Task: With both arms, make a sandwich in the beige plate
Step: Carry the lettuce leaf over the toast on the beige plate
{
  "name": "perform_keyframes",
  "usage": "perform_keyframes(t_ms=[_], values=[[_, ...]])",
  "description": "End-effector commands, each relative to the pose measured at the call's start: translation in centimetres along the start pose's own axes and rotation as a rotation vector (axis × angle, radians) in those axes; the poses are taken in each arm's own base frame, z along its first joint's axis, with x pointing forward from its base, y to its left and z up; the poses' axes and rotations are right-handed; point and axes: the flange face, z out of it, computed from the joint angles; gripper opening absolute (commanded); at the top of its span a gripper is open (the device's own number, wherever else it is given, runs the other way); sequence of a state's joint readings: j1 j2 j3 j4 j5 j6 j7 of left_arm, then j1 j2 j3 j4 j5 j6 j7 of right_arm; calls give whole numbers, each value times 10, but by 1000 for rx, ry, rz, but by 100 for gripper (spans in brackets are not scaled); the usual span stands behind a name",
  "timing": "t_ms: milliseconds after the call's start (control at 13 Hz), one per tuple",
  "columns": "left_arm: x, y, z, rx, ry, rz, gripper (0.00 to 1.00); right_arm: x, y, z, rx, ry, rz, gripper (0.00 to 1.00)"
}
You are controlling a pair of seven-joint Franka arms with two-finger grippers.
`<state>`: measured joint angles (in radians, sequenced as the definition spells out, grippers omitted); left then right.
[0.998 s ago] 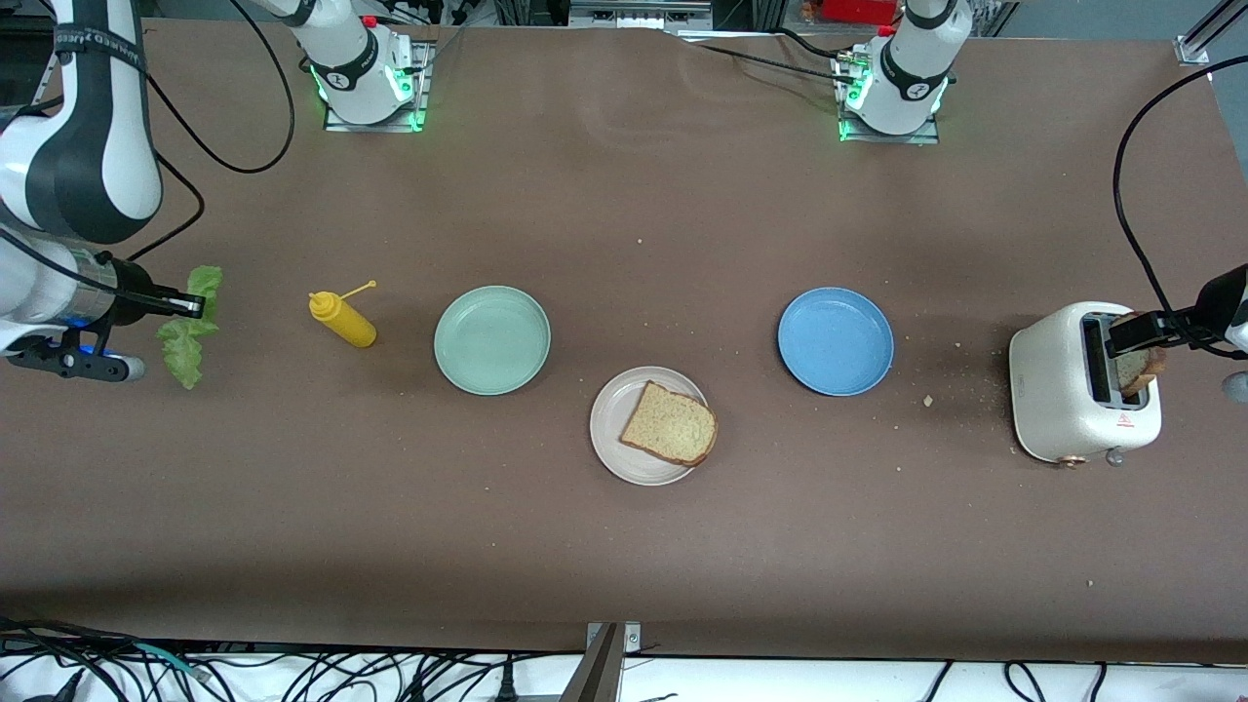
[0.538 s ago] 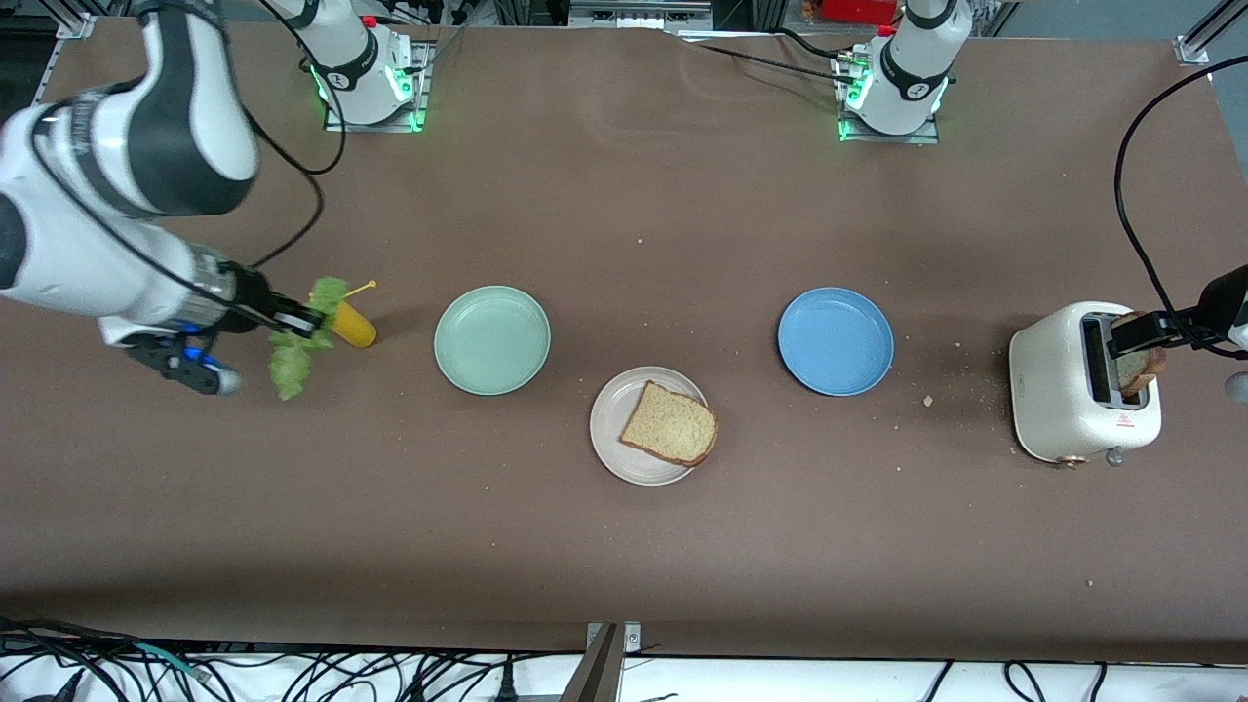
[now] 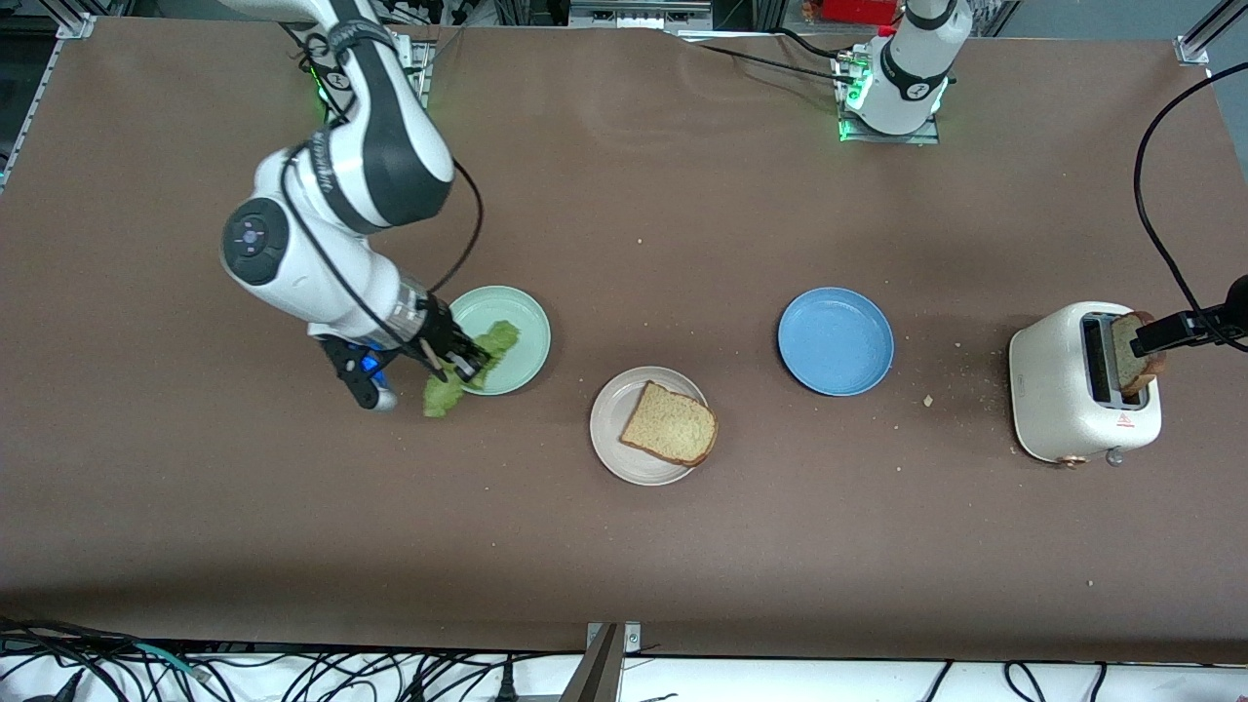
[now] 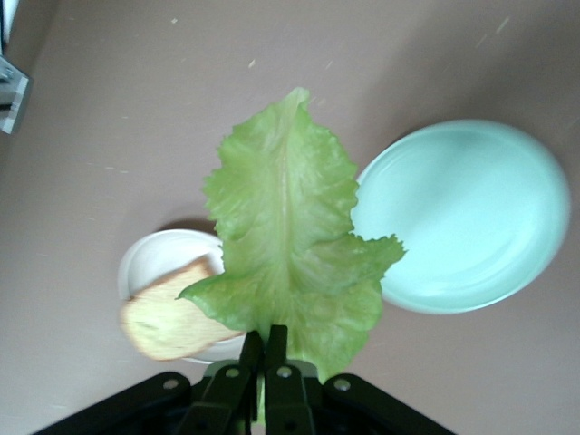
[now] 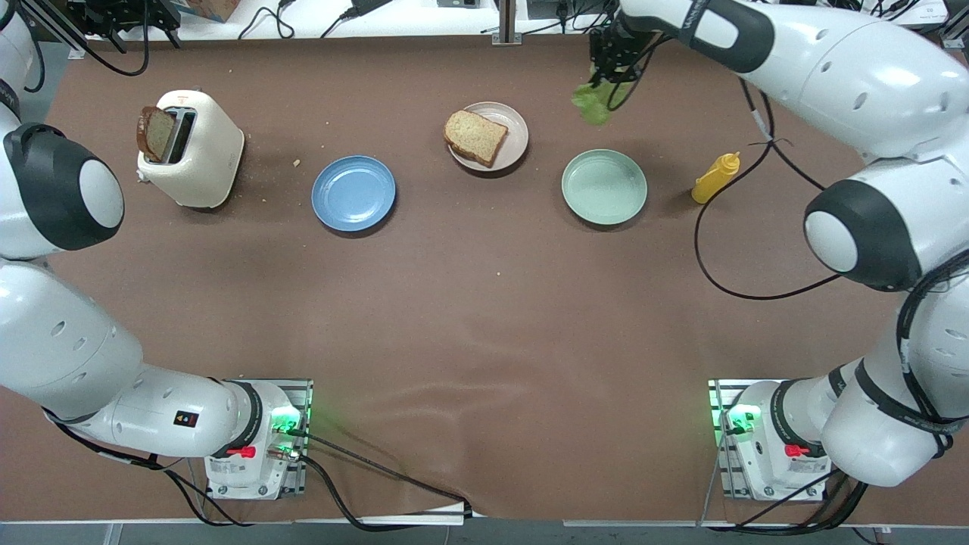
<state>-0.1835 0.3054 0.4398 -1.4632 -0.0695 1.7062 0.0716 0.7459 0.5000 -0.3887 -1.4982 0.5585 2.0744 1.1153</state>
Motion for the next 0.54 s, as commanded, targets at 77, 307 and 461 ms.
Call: perform_keyframes(t_ms=[77, 307, 461], values=[[7, -19, 13, 28, 2, -10, 100, -23, -44, 21, 119, -69, 220, 0], [12, -41, 40, 37, -6, 25, 100, -49, -63, 58, 219, -131, 362, 0], [10, -56, 64, 36, -9, 33, 100, -53, -71, 84, 255, -222, 466, 0]])
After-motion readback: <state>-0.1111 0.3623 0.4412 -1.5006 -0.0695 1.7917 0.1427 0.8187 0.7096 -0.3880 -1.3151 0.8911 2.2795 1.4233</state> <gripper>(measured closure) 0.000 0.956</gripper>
